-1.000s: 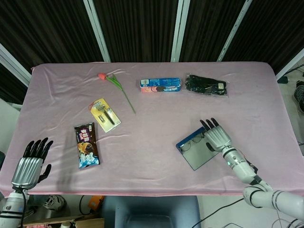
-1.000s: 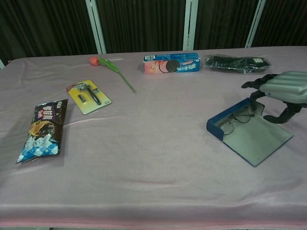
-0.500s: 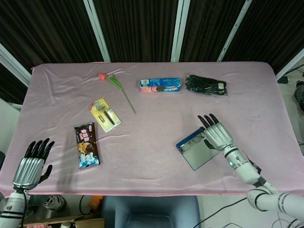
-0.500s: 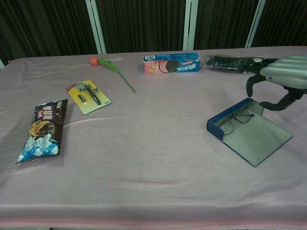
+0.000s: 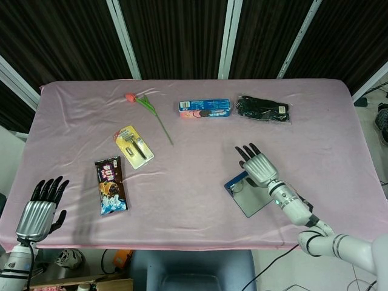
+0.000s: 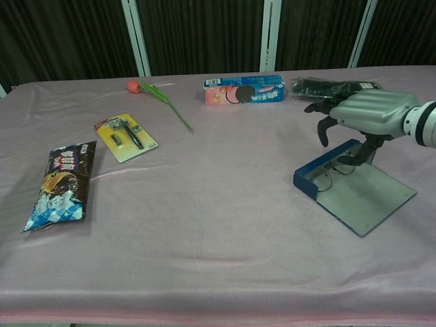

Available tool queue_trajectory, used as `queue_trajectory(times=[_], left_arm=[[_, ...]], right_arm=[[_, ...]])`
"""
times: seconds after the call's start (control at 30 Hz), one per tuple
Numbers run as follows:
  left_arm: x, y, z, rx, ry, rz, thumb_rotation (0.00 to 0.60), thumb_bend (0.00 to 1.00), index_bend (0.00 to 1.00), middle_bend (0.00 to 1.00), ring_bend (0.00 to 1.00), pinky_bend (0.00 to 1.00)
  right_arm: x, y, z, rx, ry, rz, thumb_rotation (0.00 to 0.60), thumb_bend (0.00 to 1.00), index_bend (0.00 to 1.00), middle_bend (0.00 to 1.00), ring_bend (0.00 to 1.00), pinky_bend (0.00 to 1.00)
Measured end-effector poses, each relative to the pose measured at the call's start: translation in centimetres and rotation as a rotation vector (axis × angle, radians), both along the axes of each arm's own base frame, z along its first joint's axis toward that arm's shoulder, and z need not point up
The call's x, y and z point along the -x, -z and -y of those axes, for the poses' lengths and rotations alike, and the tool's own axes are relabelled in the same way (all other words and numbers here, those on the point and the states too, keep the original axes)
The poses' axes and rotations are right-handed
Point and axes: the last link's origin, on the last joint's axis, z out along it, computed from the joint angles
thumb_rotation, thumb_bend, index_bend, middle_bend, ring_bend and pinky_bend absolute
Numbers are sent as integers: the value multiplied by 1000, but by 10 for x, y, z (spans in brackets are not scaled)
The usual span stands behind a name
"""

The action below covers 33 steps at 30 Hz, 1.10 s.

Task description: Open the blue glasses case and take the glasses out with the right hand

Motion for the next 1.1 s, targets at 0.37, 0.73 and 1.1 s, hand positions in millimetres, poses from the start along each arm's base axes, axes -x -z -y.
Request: queue_trajectory(times=[0.37, 0.73, 1.1], left_arm=[[0, -1, 0, -5, 0, 1, 600, 411, 0, 0, 0, 0], [1, -1, 0, -5, -1, 2, 600, 411, 0, 0, 0, 0], [1, -2, 0, -3, 1, 6, 600, 411, 0, 0, 0, 0]], right_arm=[[-4, 8, 4, -14, 9, -8, 600, 478, 579, 7, 0, 0], [-5, 9, 5, -19, 19, -13, 600, 495, 620, 8, 0, 0], [-6, 10, 4, -23, 24, -12, 600, 545, 673, 24, 0, 0]])
